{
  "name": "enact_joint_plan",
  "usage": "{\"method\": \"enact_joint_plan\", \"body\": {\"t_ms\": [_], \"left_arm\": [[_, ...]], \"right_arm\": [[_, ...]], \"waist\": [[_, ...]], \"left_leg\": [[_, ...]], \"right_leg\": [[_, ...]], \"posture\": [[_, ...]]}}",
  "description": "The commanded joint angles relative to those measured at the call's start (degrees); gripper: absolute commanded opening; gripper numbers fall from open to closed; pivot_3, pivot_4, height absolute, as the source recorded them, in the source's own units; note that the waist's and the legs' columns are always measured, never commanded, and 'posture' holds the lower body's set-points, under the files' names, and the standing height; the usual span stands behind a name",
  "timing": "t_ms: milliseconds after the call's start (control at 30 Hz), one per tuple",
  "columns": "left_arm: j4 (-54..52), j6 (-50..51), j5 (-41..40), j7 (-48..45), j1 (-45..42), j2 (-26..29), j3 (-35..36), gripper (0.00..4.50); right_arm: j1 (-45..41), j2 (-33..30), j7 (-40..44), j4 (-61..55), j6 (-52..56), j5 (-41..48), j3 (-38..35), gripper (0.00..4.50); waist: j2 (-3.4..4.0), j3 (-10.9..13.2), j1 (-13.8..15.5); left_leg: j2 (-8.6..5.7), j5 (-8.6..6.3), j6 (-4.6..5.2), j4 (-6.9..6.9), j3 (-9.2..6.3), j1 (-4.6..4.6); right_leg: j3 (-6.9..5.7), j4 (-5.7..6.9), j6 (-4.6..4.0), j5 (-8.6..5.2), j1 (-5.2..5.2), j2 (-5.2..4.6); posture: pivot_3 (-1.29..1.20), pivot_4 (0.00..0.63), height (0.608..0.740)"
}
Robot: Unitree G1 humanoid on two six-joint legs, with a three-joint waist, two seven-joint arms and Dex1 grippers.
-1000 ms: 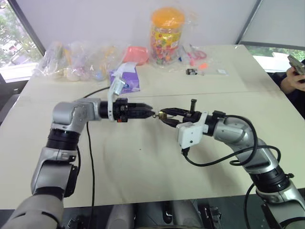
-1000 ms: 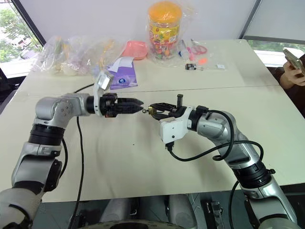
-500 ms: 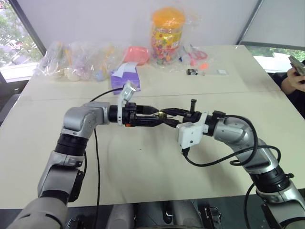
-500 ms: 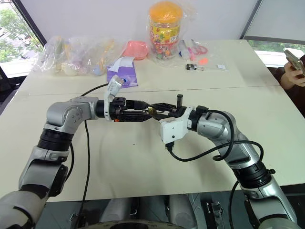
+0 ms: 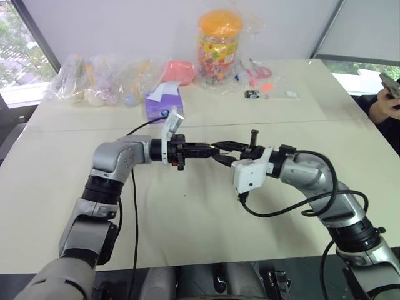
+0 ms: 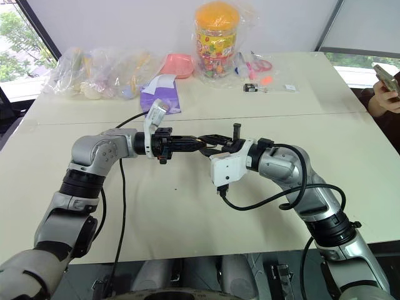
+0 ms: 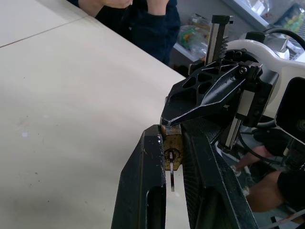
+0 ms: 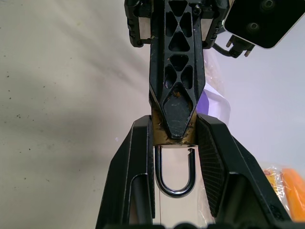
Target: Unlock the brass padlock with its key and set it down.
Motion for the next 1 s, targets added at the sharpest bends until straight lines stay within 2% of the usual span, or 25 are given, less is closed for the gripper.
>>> {"method": "enact_joint_plan", "body": {"t_ms": [33, 133, 233, 267, 400, 533, 633, 867, 1000], "left_arm": [[-1.4, -0.3, 0.0, 0.7, -1.2, 0.4, 0.9, 0.0], [-1.6, -0.5, 0.2, 0.5, -1.0, 0.8, 0.7, 0.0], [-2.0, -1.1, 0.5, 0.0, -0.5, 1.7, 0.5, 0.0], [-2.1, -1.6, 0.9, -0.2, -0.3, 2.1, 0.3, 0.0], [-3.1, -5.0, 3.1, -1.5, 1.3, 4.0, -1.0, 0.0], [-3.4, -7.9, 4.7, -1.2, 2.8, 4.5, -1.3, 0.0], [-3.9, -8.8, 4.8, -0.8, 3.3, 4.2, -1.2, 0.0], [-3.8, -11.0, 5.5, -0.5, 3.6, 3.5, -1.2, 0.0], [-4.1, -11.5, 5.5, -1.1, 3.7, 3.5, -1.5, 0.0]], "right_arm": [[-0.2, 0.1, -0.3, -2.5, -0.8, 1.1, -0.5, 1.2], [-0.3, 0.1, 0.1, -2.3, 0.2, 1.8, -0.7, 2.59], [-0.2, -0.6, 1.3, -1.9, 1.7, 2.7, -1.2, 4.27], [0.0, -0.9, 1.9, -1.7, 2.5, 3.3, -1.5, 4.47], [0.9, -1.0, 4.2, -2.5, 11.0, 8.9, -4.0, 4.47], [0.7, 1.3, 5.2, -5.1, 26.9, 20.9, -9.6, 4.47], [-1.1, 3.1, 5.0, -6.6, 38.4, 29.8, -13.5, 3.63], [-4.8, 1.8, 6.2, -7.5, 56.3, 44.4, -17.1, 0.19], [-6.8, 1.9, 4.0, -8.8, 64.3, 50.1, -18.0, 0.08]], "waist": [[0.0, 0.0, 0.0], [0.0, 0.0, 0.0], [0.0, 0.0, 0.0], [0.0, 0.0, 0.0], [0.0, 0.0, 0.0], [0.0, 0.0, 0.1], [0.0, 0.0, 0.1], [0.01, 0.0, 0.1], [0.01, 0.0, 0.0]], "left_leg": [[0.0, 0.0, 0.0, 0.0, 0.0, 0.0], [0.0, 0.0, 0.0, 0.0, 0.0, 0.0], [0.0, 0.0, 0.0, 0.0, 0.0, 0.0], [0.0, 0.0, 0.0, 0.0, 0.0, 0.0], [0.0, 0.0, 0.0, 0.0, 0.0, 0.0], [0.0, 0.0, 0.0, 0.0, 0.0, 0.0], [0.02, 0.0, 0.0, 0.0, -0.02, -0.01], [0.02, -0.01, 0.01, -0.01, -0.03, -0.01], [0.02, -0.01, 0.01, -0.01, -0.03, -0.01]], "right_leg": [[0.0, 0.0, 0.0, 0.0, 0.0, -0.01], [0.0, 0.0, 0.0, 0.0, 0.0, 0.0], [0.0, 0.0, 0.0, 0.0, 0.0, 0.0], [0.0, 0.0, 0.0, 0.0, 0.0, 0.0], [0.0, 0.0, 0.0, 0.0, 0.0, 0.0], [0.01, 0.0, -0.01, 0.0, 0.01, -0.03], [0.02, 0.0, -0.01, 0.01, 0.01, -0.02], [0.04, 0.0, -0.01, 0.01, 0.01, -0.03], [0.05, -0.01, -0.01, 0.01, 0.01, -0.03]], "posture": [[0.0, 0.15, 0.737], [0.0, 0.15, 0.737], [0.0, 0.15, 0.737], [0.0, 0.15, 0.737], [0.0, 0.15, 0.737], [0.0, 0.15, 0.737], [0.0, 0.15, 0.737], [0.0, 0.15, 0.737], [0.0, 0.15, 0.737]]}}
